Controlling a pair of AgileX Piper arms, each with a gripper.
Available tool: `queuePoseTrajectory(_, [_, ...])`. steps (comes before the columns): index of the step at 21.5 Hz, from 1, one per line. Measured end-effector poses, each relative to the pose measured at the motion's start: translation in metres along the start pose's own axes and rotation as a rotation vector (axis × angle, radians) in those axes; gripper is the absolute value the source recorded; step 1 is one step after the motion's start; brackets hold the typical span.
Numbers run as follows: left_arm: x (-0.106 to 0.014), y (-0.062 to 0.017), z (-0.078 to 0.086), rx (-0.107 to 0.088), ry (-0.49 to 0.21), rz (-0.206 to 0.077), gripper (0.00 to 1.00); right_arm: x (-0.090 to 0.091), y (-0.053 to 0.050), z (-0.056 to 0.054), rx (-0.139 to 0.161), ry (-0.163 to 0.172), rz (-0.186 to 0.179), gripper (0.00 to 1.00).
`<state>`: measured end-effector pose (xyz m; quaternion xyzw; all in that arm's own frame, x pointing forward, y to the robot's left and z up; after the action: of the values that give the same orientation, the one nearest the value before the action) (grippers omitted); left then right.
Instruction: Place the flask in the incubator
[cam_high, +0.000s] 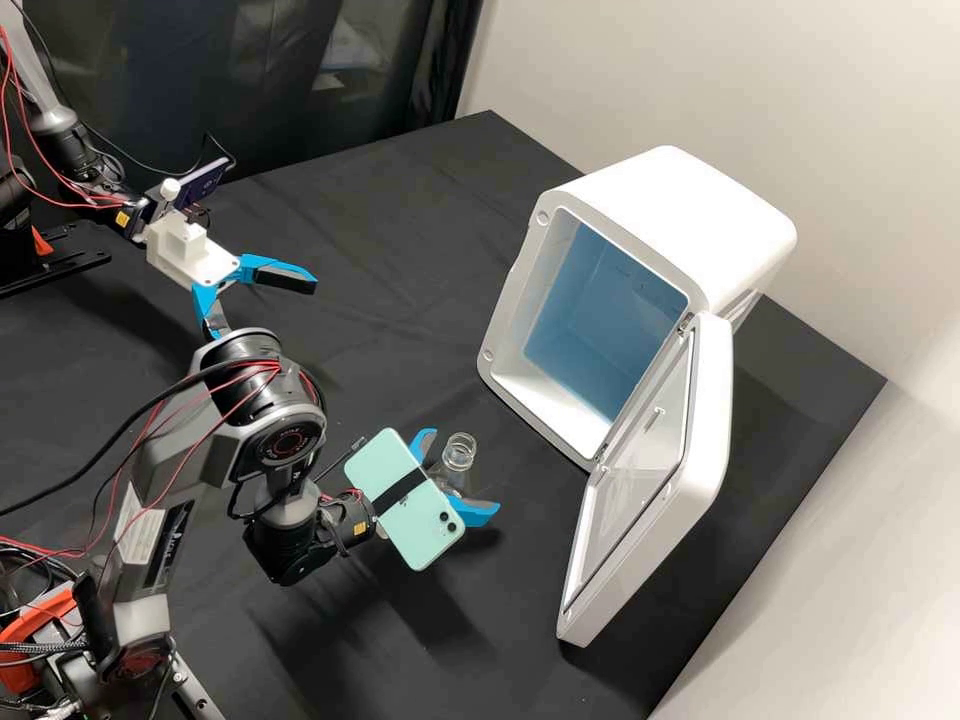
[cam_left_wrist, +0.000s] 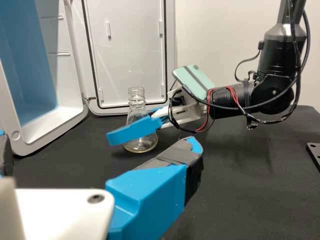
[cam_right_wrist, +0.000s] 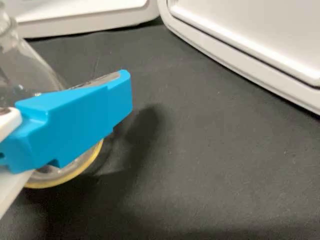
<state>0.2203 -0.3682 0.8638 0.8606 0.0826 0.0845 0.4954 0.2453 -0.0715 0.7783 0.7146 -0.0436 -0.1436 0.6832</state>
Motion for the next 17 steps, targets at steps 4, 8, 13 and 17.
queuePoseTrajectory(4, [-0.0005,0.0019,0.0007,0.002,-0.004,0.012,1.00,-0.0030,0.0014,-0.0020,-0.001,0.007,0.007,0.00])
queuePoseTrajectory(8, [-0.0011,0.0033,0.0012,0.004,-0.005,0.018,1.00,-0.0039,0.0041,-0.0048,-0.003,0.018,0.018,0.00])
queuePoseTrajectory(13, [-0.0011,0.0033,0.0012,0.004,-0.005,0.019,1.00,-0.0052,0.0043,-0.0032,0.000,0.011,0.018,0.00])
queuePoseTrajectory(17, [-0.0011,0.0033,0.0012,0.004,-0.005,0.019,1.00,-0.0052,0.0043,-0.0032,0.002,0.011,0.018,0.00])
